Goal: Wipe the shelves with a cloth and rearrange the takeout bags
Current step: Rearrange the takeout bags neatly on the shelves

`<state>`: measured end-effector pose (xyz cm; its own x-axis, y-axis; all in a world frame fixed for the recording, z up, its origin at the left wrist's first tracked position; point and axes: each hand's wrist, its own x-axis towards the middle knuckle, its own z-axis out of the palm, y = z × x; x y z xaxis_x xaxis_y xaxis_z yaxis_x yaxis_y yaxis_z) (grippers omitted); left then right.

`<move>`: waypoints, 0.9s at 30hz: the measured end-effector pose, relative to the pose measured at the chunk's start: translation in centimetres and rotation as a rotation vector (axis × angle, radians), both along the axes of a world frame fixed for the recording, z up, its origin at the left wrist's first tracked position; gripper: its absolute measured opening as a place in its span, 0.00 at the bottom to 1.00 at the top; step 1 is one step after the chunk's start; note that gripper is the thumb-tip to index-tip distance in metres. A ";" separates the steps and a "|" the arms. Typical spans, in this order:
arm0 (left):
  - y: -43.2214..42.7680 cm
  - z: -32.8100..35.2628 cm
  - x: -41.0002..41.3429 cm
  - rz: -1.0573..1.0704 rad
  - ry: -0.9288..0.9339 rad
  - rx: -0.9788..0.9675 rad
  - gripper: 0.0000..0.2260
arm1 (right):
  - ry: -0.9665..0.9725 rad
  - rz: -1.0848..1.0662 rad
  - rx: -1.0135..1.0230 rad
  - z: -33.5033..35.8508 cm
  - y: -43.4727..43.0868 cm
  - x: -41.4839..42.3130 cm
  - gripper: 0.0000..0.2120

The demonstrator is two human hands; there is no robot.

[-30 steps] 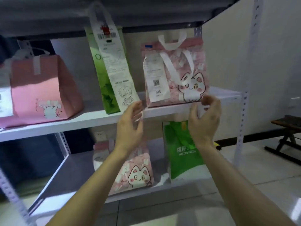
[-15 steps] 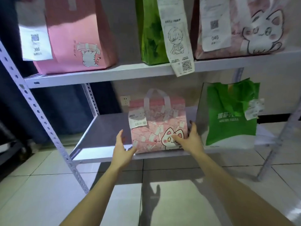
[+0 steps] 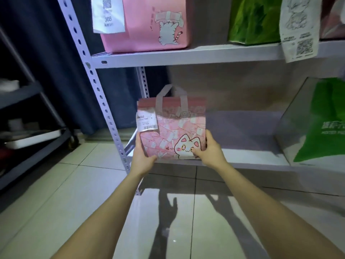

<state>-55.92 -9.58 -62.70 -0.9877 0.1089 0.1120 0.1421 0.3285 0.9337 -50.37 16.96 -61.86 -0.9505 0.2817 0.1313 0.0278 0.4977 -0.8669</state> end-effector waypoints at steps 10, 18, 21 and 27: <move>-3.2 0.3 -1.2 0.145 -0.016 -0.200 0.61 | 0.017 -0.009 0.052 -1.6 -5.5 -2.3 0.37; -1.6 0.4 -1.3 0.176 -0.054 -0.348 0.59 | -0.029 0.022 0.092 -2.0 -3.3 -1.7 0.41; -1.7 0.6 -1.5 0.105 -0.100 -0.382 0.52 | -0.054 0.023 0.092 -2.2 -3.0 -1.9 0.38; -1.2 0.9 -0.6 0.107 -0.015 -0.443 0.37 | -0.091 0.052 0.124 -2.2 -2.3 -2.2 0.38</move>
